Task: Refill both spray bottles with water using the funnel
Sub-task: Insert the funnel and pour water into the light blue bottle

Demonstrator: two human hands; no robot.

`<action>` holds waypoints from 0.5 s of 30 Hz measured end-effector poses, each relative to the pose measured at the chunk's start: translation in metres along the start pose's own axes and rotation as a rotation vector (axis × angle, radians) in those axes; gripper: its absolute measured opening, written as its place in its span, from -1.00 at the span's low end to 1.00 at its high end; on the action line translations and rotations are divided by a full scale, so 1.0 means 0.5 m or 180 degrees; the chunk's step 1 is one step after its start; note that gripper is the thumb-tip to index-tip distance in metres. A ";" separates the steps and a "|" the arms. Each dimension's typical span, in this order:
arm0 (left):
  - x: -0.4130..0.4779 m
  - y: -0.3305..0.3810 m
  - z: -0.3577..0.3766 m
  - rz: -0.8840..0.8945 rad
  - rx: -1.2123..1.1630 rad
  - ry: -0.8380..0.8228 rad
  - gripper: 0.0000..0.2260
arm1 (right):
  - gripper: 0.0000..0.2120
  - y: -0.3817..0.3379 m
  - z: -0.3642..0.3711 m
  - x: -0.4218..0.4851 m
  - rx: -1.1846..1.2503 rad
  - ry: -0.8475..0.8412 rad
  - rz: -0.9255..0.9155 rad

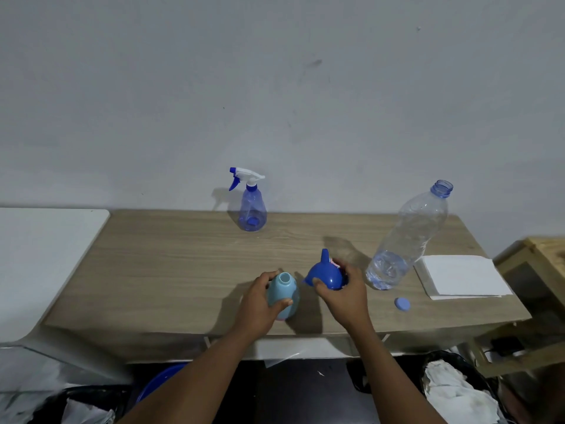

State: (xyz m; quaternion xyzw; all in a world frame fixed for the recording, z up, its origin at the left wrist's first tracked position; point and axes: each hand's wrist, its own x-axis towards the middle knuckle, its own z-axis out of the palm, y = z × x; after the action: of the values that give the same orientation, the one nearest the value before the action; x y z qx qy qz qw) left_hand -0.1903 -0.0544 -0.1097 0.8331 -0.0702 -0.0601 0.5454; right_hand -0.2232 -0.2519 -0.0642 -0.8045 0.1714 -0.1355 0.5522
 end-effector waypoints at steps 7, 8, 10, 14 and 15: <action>0.020 0.040 0.054 -0.0012 0.0001 -0.0140 -0.51 | -0.53 -0.097 -0.080 0.021 -0.0303 -0.0345 -0.0443; 0.025 0.044 0.063 -0.0011 -0.0011 -0.0164 -0.51 | -0.50 -0.107 -0.088 0.026 -0.0465 -0.0463 -0.0486; 0.031 0.057 0.079 -0.0063 -0.0127 -0.0222 -0.51 | -0.39 -0.121 -0.101 0.038 -0.0817 -0.0728 -0.0527; 0.041 0.076 0.100 -0.0328 -0.0392 -0.0290 -0.51 | -0.13 -0.144 -0.106 0.060 -0.1569 -0.1029 -0.0569; 0.042 0.077 0.103 -0.0396 -0.0409 -0.0308 -0.51 | -0.10 -0.149 -0.104 0.064 -0.1696 -0.1019 -0.0605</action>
State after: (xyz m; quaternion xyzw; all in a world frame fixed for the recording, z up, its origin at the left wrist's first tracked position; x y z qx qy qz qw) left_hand -0.1809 -0.1197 -0.0951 0.7952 -0.0406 -0.1383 0.5889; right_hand -0.2059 -0.2847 0.0246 -0.9443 0.0360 -0.0086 0.3270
